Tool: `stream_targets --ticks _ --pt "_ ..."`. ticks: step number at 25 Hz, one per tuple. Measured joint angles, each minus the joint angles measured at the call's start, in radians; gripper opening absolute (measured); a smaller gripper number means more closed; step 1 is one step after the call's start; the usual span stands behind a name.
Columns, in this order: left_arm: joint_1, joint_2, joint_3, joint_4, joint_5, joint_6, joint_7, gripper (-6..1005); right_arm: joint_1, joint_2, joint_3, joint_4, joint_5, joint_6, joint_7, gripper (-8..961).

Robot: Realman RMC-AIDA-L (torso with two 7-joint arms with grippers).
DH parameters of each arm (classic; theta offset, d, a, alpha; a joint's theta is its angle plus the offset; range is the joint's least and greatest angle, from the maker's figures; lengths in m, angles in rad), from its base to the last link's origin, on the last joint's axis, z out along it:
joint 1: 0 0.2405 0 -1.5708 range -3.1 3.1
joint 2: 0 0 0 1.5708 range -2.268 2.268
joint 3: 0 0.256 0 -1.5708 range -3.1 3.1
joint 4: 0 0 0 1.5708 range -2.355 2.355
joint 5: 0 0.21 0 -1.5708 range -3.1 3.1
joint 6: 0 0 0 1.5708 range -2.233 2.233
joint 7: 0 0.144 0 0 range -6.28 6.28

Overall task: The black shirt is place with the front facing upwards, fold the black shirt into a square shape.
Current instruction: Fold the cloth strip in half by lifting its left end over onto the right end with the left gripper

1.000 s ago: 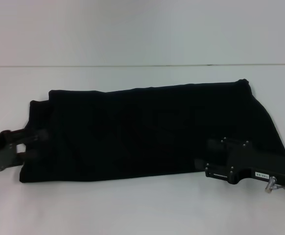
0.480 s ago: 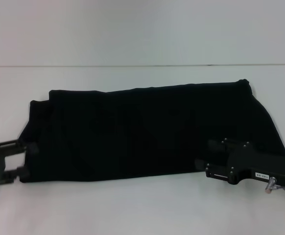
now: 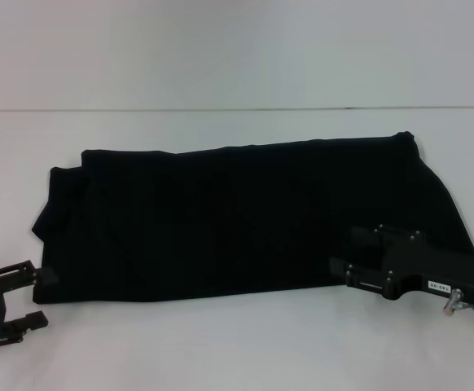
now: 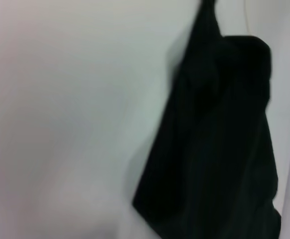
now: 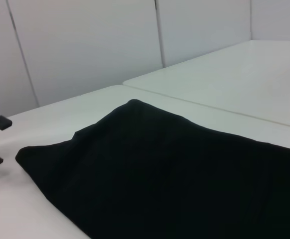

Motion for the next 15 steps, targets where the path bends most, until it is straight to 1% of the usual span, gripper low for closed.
stream_targets --ticks 4,12,15 --pt "0.003 -0.002 -0.013 -0.027 -0.004 -0.037 -0.009 783 0.0 0.0 0.011 0.001 0.001 0.0 0.001 737" --pt "0.002 -0.001 -0.014 -0.028 -0.003 -0.078 -0.037 783 -0.002 0.002 0.019 0.0 0.002 0.002 0.012 737" --pt "0.003 -0.002 -0.014 -0.032 -0.003 -0.119 -0.039 783 0.0 0.002 0.02 0.0 0.002 0.002 0.012 737"
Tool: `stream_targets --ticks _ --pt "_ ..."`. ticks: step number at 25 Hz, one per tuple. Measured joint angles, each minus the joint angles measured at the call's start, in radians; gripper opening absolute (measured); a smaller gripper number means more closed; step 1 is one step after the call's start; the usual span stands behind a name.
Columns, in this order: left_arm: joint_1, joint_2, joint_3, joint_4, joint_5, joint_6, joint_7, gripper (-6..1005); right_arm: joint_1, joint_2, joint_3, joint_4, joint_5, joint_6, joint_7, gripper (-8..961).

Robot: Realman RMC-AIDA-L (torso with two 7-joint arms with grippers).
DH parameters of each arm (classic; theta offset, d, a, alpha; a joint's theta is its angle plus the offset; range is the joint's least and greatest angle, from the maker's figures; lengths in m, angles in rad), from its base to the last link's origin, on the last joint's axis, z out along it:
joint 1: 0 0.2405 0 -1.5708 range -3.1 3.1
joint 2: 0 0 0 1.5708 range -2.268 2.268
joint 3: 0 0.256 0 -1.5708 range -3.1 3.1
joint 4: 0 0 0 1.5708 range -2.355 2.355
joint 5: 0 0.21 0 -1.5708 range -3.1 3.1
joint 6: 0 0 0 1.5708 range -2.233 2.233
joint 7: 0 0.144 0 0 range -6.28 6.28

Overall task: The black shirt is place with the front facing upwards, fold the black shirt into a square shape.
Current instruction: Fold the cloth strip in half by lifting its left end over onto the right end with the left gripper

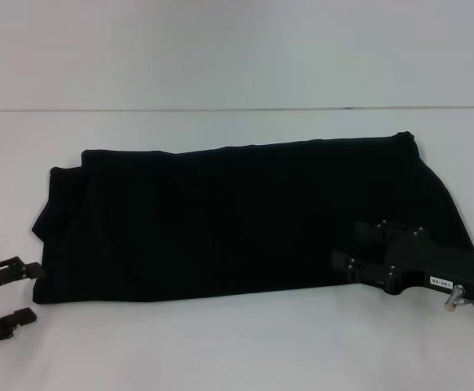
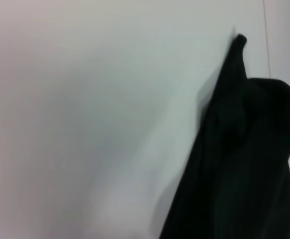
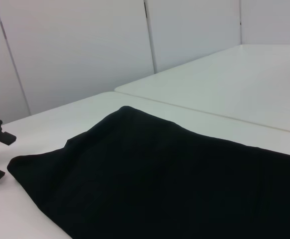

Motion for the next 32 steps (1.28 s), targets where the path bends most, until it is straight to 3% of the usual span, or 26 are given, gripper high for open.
stream_targets --ticks 12,23,32 --pt "-0.013 -0.003 0.007 -0.017 -0.005 -0.052 0.003 782 0.006 0.0 0.001 0.003 0.0 0.0 0.0 737" --pt "-0.089 0.0 0.023 -0.079 -0.002 -0.102 0.023 782 0.006 0.0 0.001 0.006 0.0 -0.007 0.001 738" --pt "-0.101 0.003 0.097 -0.073 0.009 -0.123 0.035 772 -0.001 0.0 0.006 0.005 0.001 -0.017 0.001 738"
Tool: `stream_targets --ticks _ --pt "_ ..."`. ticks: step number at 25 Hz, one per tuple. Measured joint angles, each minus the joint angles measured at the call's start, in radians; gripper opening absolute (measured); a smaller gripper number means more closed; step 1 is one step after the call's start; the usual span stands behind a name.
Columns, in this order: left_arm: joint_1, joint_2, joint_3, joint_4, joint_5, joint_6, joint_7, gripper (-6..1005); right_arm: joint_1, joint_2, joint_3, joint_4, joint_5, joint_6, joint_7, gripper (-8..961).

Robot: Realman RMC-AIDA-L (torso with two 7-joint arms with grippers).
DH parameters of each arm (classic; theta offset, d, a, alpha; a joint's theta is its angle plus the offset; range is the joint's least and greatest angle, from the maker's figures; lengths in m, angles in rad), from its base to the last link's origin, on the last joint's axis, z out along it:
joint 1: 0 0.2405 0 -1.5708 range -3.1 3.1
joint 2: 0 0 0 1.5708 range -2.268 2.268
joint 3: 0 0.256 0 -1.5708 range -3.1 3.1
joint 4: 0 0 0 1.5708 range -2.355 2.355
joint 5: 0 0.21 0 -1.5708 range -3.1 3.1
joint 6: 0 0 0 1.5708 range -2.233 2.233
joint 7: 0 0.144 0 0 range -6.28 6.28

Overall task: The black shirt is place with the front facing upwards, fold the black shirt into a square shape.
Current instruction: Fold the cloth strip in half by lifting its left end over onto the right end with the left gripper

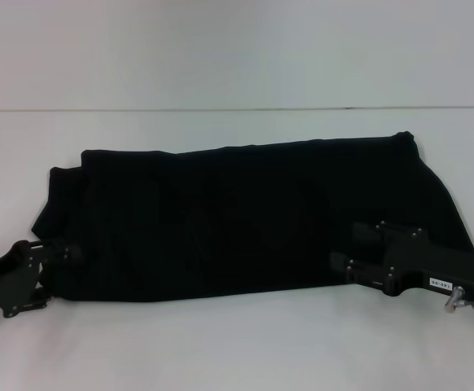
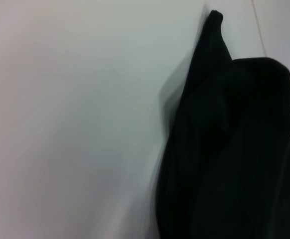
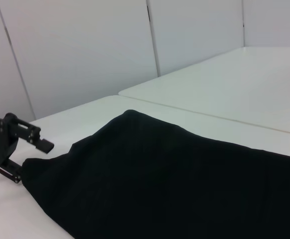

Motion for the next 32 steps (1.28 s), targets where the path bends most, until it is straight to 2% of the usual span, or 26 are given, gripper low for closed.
stream_targets --ticks 7,10,21,27,32 --pt "0.001 -0.002 0.023 0.028 -0.009 0.008 0.038 751 -0.002 0.0 0.012 -0.004 0.001 -0.011 0.0 738" --pt "0.002 -0.002 0.023 0.023 -0.012 0.007 0.041 547 -0.003 0.0 0.014 -0.003 0.001 -0.016 0.0 738" --pt "0.012 -0.005 0.019 0.022 -0.015 -0.003 0.073 83 -0.002 0.0 0.026 0.003 0.001 -0.023 0.0 736" --pt "0.017 -0.007 0.011 0.017 -0.041 -0.018 0.101 68 -0.002 0.0 0.026 0.005 0.018 -0.033 0.0 736" --pt "0.023 -0.005 -0.033 0.022 -0.068 -0.069 0.149 61 -0.005 0.0 0.036 0.007 0.048 -0.028 0.008 736"
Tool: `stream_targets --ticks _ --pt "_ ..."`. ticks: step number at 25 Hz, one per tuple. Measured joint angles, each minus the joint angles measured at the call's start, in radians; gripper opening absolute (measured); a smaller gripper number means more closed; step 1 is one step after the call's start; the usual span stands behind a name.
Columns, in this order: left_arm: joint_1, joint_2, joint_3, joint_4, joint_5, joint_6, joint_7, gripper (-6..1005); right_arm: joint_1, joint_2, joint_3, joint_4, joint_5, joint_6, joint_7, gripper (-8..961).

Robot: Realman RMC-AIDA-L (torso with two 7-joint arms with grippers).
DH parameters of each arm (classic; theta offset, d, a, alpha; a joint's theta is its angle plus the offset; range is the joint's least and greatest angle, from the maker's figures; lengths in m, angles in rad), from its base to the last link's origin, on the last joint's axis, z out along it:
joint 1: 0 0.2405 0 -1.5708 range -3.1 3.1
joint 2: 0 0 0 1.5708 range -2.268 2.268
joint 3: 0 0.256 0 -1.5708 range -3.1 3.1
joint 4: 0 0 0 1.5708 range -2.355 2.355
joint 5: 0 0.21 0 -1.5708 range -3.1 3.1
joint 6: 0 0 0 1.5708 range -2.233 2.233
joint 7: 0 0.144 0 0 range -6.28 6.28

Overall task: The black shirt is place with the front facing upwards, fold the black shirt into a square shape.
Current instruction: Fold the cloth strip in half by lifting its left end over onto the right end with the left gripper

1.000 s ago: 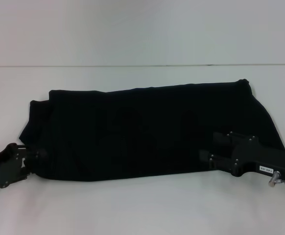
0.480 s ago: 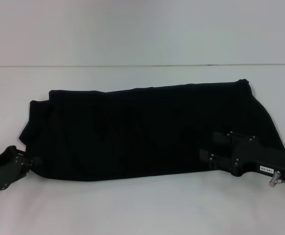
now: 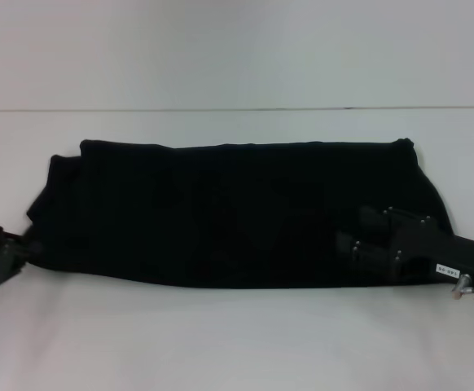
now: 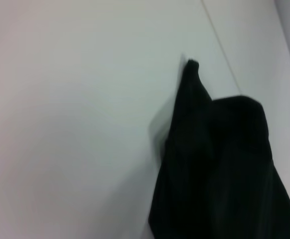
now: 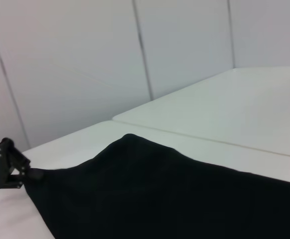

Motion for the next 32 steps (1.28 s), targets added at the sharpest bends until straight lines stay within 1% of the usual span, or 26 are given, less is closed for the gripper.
stream_targets --ticks 4,5,6,9,10,11,15,18,23,27,29,30,32 --pt "0.004 0.01 -0.051 0.012 -0.005 -0.025 0.03 55 -0.007 0.0 0.047 0.002 0.002 0.006 0.022 736" --pt "0.004 0.02 -0.09 0.025 -0.005 -0.026 0.048 54 -0.01 0.0 0.064 0.003 0.002 0.006 0.025 736" --pt "0.004 0.02 -0.09 0.025 -0.005 -0.026 0.048 53 -0.012 0.001 0.077 0.006 0.002 0.006 0.027 736" --pt "0.004 0.036 -0.139 0.048 -0.007 -0.027 0.07 51 -0.019 0.002 0.116 0.015 0.003 0.007 0.031 735" --pt "0.004 0.036 -0.139 0.048 -0.007 -0.027 0.07 51 -0.026 0.001 0.129 0.016 0.003 0.01 0.034 735" --pt "0.004 0.046 -0.17 0.064 -0.008 -0.029 0.083 50 -0.026 0.001 0.129 0.016 0.003 0.01 0.034 735" --pt "0.004 0.058 -0.189 0.079 -0.009 -0.047 0.097 50 -0.041 0.002 0.135 0.018 0.003 0.038 0.056 735" --pt "0.002 0.062 -0.195 0.084 -0.013 -0.052 0.109 49 -0.048 0.001 0.143 0.021 0.003 0.041 0.057 736" --pt "0.001 0.063 -0.192 0.081 -0.046 -0.031 0.126 50 -0.068 0.002 0.176 0.024 0.003 0.044 0.057 736" --pt "-0.015 0.063 -0.175 0.073 -0.119 0.05 0.141 51 -0.088 0.001 0.217 0.025 0.003 0.045 0.066 736" --pt "-0.031 0.062 -0.149 0.07 -0.175 0.102 0.142 52 -0.099 -0.002 0.232 0.025 0.003 0.045 0.077 737" --pt "-0.043 0.057 -0.122 0.069 -0.216 0.133 0.142 52 -0.106 -0.003 0.239 0.025 0.003 0.045 0.081 737" --pt "-0.08 0.041 -0.052 0.069 -0.303 0.189 0.14 53 -0.116 -0.004 0.25 0.025 0.003 0.041 0.083 737"
